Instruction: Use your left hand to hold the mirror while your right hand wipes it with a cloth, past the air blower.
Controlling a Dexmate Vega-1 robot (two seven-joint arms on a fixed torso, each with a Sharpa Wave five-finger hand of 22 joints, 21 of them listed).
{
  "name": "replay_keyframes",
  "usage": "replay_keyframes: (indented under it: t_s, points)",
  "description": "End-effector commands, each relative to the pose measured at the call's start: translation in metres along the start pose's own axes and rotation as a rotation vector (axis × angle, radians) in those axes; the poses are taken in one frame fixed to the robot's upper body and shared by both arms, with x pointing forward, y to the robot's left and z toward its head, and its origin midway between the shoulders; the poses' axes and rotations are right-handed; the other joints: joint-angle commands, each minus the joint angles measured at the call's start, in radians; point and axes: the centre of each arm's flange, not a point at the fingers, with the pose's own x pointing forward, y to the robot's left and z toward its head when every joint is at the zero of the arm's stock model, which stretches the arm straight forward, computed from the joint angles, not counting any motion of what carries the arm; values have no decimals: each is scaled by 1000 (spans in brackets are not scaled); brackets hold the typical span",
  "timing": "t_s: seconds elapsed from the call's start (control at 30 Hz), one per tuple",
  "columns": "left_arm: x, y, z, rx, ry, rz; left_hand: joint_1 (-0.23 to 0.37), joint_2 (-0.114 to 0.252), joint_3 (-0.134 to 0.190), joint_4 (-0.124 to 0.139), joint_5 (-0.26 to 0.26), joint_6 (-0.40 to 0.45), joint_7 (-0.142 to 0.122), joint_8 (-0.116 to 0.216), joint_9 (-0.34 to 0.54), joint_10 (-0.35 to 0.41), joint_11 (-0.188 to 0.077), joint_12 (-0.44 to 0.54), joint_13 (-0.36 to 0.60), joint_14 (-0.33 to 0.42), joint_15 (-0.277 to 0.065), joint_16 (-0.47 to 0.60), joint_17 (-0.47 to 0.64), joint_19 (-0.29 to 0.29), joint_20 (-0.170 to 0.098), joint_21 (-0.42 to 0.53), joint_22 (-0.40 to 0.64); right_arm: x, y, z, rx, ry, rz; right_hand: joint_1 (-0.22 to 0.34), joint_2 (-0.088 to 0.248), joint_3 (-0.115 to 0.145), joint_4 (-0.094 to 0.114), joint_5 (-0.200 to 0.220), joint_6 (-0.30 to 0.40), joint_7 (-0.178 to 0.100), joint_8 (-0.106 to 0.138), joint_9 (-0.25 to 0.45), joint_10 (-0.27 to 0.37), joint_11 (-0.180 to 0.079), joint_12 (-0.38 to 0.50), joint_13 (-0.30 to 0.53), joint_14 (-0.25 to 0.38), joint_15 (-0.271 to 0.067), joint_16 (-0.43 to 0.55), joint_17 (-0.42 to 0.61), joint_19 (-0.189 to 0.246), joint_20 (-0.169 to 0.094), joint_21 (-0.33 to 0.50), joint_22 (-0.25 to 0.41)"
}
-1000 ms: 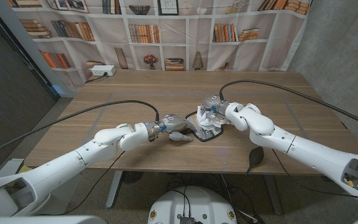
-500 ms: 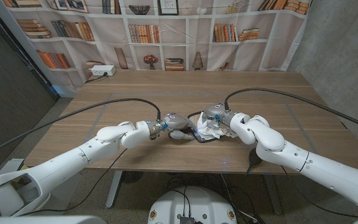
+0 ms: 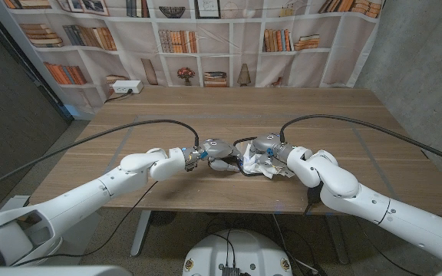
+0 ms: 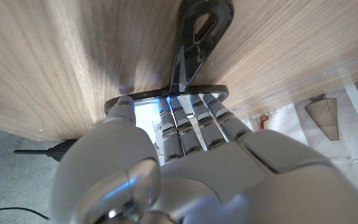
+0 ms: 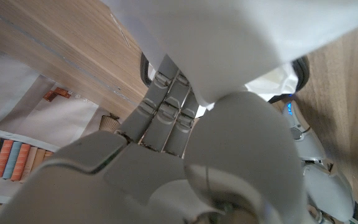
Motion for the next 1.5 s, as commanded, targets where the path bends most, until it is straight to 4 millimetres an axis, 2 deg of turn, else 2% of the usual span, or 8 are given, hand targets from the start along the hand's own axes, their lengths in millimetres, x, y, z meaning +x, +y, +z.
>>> replay_keyframes:
  t_s: [0.03, 0.57, 0.97, 1.3, 1.5]
  points:
    - [-1, 1, -2, -3, -6, -5, -5, -2, 5, -2, -2, 0, -3, 4, 0, -4, 1, 0, 3, 1, -84, 2, 2, 5, -32, 6, 3, 22, 4, -20, -6, 32, 119, 11, 2, 4, -1, 6, 25, -4, -2, 16, 51, -43, 1, -1, 10, -46, 0, 3, -5, -144, 10, 2]
    - [-5, 0, -5, 1, 4, -14, -6, -5, 6, -4, -4, 4, -6, 7, 0, -1, 1, 3, 2, 3, -86, 4, 1, 5, -33, 6, 3, 60, -51, -42, -47, 56, 26, 11, 1, 5, -2, 5, 27, -5, -4, 16, 53, -44, -2, -2, 18, -45, 1, 7, -2, -144, 23, -4]
    - [-2, 1, -6, 0, 1, -11, -6, -7, 7, -4, -4, 5, -4, 8, 0, 0, 2, 4, 2, 2, -85, 4, 1, 5, -33, 6, 3, 76, -80, -29, -111, 0, -30, 11, 0, 6, -3, 6, 29, -6, -6, 17, 55, -45, -4, -1, 20, -46, -1, 9, -4, -145, 31, -10]
    - [0, 1, -4, 3, -3, -9, -7, -8, 8, -5, -4, 5, -3, 9, 0, -2, 2, 3, 2, 3, -85, 4, 1, 5, -33, 6, 3, 75, -96, -23, -118, -18, -89, 9, 0, 8, -2, 5, 28, -7, -7, 17, 57, -45, -5, 0, 20, -44, -3, 10, -6, -145, 36, -15]
    - [1, 2, -3, 7, -1, -10, -8, -8, 9, -5, -5, 5, -3, 9, 0, -1, 1, 4, 2, 3, -85, 4, 2, 5, -33, 6, 3, 66, -92, -23, -91, -15, -89, 9, 0, 8, -2, 5, 29, -6, -7, 17, 58, -46, -6, 0, 22, -45, -3, 11, -7, -145, 39, -18]
